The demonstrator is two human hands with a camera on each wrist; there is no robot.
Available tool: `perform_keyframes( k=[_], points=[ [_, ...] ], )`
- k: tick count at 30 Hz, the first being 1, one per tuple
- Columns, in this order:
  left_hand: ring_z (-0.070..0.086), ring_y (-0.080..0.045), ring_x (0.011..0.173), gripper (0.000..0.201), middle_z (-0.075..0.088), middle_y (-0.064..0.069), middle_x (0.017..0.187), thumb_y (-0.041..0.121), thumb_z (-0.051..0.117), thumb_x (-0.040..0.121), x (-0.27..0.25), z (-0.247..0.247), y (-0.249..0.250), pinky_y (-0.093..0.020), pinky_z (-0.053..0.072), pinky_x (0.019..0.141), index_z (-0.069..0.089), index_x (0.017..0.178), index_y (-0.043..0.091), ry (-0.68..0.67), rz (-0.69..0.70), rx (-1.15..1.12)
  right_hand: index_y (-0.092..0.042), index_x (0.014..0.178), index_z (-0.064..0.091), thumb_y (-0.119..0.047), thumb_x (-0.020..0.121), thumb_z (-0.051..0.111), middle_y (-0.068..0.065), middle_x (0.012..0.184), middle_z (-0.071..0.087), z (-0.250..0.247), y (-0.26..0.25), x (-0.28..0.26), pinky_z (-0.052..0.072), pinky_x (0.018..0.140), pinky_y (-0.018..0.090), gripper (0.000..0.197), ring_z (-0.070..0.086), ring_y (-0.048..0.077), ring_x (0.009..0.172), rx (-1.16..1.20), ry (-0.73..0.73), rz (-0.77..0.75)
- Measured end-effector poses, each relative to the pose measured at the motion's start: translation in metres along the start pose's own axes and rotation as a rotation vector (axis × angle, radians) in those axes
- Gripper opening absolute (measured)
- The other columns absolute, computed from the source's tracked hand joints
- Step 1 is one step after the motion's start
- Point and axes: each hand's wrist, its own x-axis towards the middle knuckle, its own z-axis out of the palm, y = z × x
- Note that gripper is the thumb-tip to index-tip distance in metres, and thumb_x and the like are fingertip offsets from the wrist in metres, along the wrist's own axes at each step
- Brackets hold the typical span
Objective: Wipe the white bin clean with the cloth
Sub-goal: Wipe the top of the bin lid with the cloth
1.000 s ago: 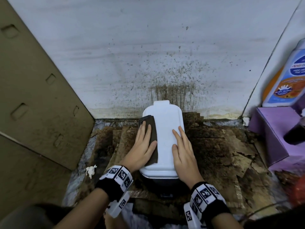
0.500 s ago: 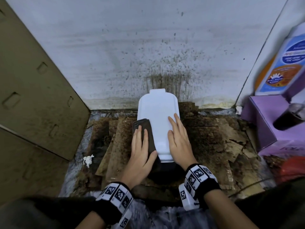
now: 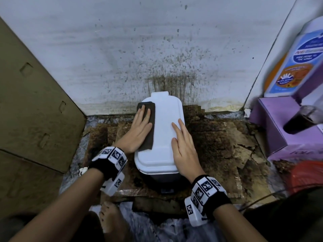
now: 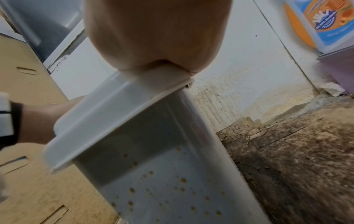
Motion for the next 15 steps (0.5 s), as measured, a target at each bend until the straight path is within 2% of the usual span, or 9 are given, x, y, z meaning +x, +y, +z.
perform_keyframes(
  k=[7, 12, 15],
  points=[
    [-0.025, -0.004, 0.151, 0.071, -0.030, 0.013, 0.165, 0.048, 0.031, 0.108, 0.005, 0.001, 0.000, -0.025, -0.011, 0.118, -0.010, 0.162, 0.028, 0.022, -0.015, 0.037, -0.032, 0.156, 0.029, -0.027, 0.109, 0.032, -0.020, 0.166, 0.008, 0.001, 0.000, -0.001, 0.016, 0.121, 0.024, 0.047, 0.011, -0.002, 0.149, 0.018, 0.007, 0.001],
    [-0.026, -0.010, 0.154, 0.073, -0.030, 0.012, 0.166, 0.052, 0.031, 0.105, -0.018, 0.018, 0.000, -0.033, -0.011, 0.123, -0.010, 0.162, 0.030, 0.090, 0.006, 0.011, -0.031, 0.157, 0.028, -0.027, 0.110, 0.032, -0.020, 0.166, 0.008, 0.000, 0.000, -0.003, 0.014, 0.121, 0.022, 0.047, 0.008, -0.006, 0.148, 0.005, 0.009, -0.013],
    [-0.027, -0.007, 0.153, 0.072, -0.030, 0.012, 0.166, 0.050, 0.030, 0.106, -0.042, 0.031, 0.003, -0.029, -0.012, 0.123, -0.009, 0.162, 0.029, 0.118, 0.011, 0.011, -0.031, 0.157, 0.028, -0.026, 0.109, 0.032, -0.019, 0.166, 0.008, 0.001, 0.001, -0.004, 0.014, 0.121, 0.023, 0.048, 0.008, -0.007, 0.147, -0.010, 0.015, -0.011]
  ],
)
